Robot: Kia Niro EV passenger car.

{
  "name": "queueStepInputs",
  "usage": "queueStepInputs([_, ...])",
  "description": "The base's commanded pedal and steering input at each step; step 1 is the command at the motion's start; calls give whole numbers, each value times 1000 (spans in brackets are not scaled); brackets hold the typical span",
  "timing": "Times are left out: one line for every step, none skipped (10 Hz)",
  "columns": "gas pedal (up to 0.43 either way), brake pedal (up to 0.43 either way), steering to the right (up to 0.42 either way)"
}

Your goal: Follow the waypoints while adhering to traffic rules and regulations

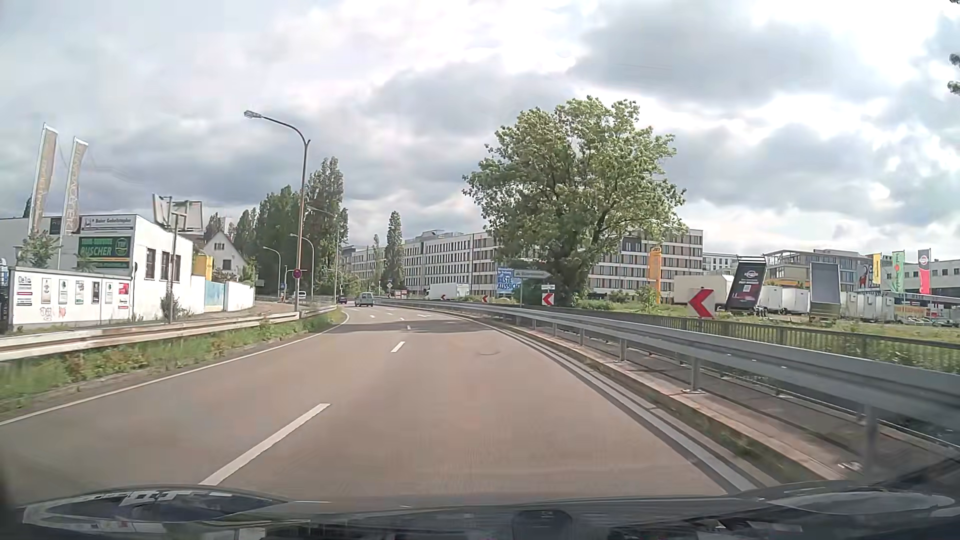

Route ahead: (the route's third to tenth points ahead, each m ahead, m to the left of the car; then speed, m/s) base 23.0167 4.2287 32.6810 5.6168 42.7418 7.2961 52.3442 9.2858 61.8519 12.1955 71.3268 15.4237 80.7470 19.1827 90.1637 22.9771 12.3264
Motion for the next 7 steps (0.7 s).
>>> queueStepInputs([79, 0, -15])
queueStepInputs([79, 0, -16])
queueStepInputs([79, 0, -16])
queueStepInputs([79, 0, -16])
queueStepInputs([79, 0, -18])
queueStepInputs([79, 0, -20])
queueStepInputs([79, 0, -21])
